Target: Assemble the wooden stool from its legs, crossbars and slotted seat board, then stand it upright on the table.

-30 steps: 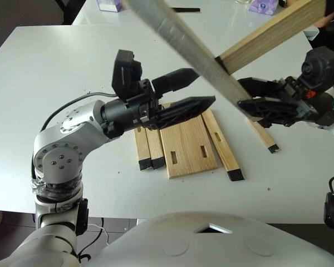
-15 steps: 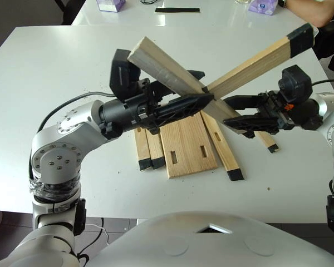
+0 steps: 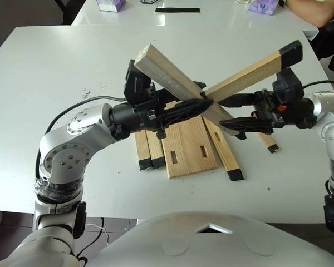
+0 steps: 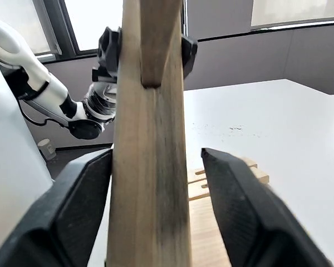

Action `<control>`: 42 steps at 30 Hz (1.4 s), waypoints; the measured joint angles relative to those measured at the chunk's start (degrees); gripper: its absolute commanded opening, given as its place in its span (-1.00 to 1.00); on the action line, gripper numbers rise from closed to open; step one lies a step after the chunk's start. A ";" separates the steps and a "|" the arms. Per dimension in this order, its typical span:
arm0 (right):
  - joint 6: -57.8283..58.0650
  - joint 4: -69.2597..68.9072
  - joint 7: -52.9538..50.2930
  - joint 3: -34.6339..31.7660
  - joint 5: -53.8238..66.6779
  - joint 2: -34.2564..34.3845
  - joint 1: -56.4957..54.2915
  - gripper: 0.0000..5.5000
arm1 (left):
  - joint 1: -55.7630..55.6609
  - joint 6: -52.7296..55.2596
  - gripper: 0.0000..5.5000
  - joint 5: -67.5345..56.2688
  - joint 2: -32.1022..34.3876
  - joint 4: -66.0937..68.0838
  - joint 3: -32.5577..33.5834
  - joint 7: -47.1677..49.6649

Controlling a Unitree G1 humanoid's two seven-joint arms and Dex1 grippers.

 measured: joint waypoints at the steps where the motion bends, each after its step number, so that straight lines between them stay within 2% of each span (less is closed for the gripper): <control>1: -0.91 0.99 0.27 0.19 -1.66 -0.50 1.14 0.04 | -0.08 -0.43 -0.24 -0.04 0.03 0.35 1.02 0.01; 3: -2.78 2.84 0.52 0.21 -3.98 -1.11 2.99 0.04 | -0.35 -1.11 -0.24 -0.13 0.58 0.55 3.44 -0.12; 7: -5.49 7.89 -0.59 -1.73 -7.38 -1.75 6.72 0.04 | 2.76 -0.99 -0.24 -0.29 6.95 -2.95 10.01 -2.14; 11: -7.13 10.77 -2.26 -5.99 -9.03 -3.30 10.71 0.04 | 16.66 -0.10 -0.24 6.62 16.83 -9.97 14.24 -10.49; 17: -7.07 8.01 -5.77 -9.82 -8.88 -2.94 15.87 0.04 | 27.07 -0.91 -0.24 9.86 21.38 -16.37 19.59 -14.81; 21: -7.04 5.51 -7.60 -10.37 -8.70 -1.88 18.79 0.04 | 28.18 -2.30 -0.24 12.38 21.42 -16.65 19.13 -14.72; 26: -7.05 5.01 -9.15 -10.15 -8.85 -0.71 19.06 0.04 | 28.33 -5.01 -0.24 19.95 21.72 -13.76 14.10 -16.97; 31: -7.06 4.95 -10.36 -9.38 -9.45 -0.52 19.01 0.04 | 28.34 -9.40 -0.24 23.96 21.82 -11.73 12.05 -19.30; 42: -7.16 4.95 -9.82 -8.86 -9.68 -0.83 18.32 0.04 | 30.02 -7.42 -0.24 19.89 20.10 -13.59 11.86 -15.84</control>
